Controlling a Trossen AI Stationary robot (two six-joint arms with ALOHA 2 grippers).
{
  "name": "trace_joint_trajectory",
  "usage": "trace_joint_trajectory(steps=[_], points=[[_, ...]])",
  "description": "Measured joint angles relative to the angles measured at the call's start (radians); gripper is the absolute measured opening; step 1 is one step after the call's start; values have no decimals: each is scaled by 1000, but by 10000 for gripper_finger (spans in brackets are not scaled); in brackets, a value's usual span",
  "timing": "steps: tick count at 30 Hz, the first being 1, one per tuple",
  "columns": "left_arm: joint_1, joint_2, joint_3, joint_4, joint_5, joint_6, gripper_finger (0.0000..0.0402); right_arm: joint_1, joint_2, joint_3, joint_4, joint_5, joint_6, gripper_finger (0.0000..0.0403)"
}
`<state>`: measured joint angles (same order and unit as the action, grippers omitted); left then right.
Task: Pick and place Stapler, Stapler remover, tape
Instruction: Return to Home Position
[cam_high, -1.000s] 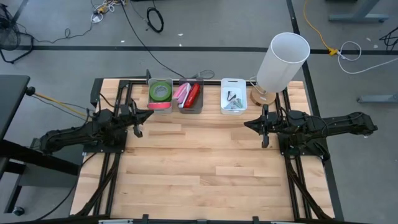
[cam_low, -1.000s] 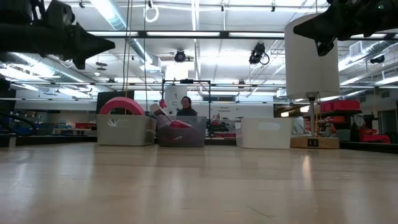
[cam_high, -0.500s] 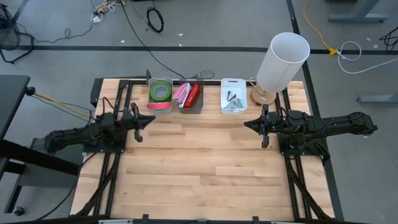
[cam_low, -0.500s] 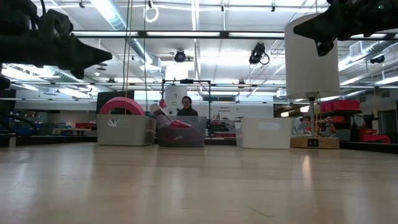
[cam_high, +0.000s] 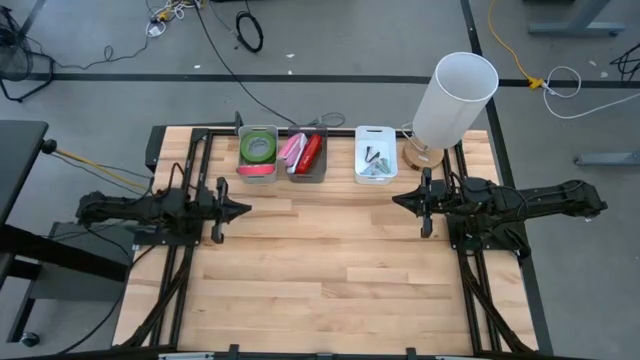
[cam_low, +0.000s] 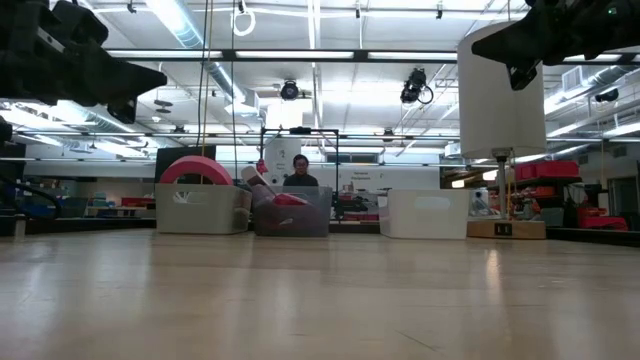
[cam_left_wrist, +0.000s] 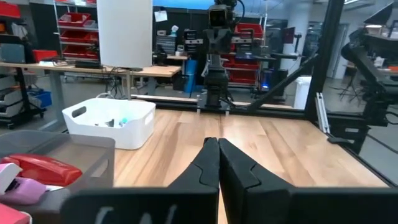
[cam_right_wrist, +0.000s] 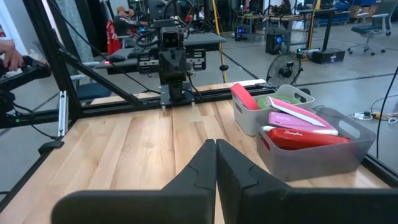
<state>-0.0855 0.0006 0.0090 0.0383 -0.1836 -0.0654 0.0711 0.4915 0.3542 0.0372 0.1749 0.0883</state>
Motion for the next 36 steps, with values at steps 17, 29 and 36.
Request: trace_joint_trajectory(steps=[17, 29, 36], points=[[16, 6, -2, -4, 103, -6, 27, 0, 0, 0, 0, 0, 0, 11], [16, 6, -2, 6, 106, -1, 28, 0, 0, 1, 0, 0, 0, 11], [16, 6, -2, 7, 106, -2, 28, 0, 0, 1, 0, 0, 0, 11]])
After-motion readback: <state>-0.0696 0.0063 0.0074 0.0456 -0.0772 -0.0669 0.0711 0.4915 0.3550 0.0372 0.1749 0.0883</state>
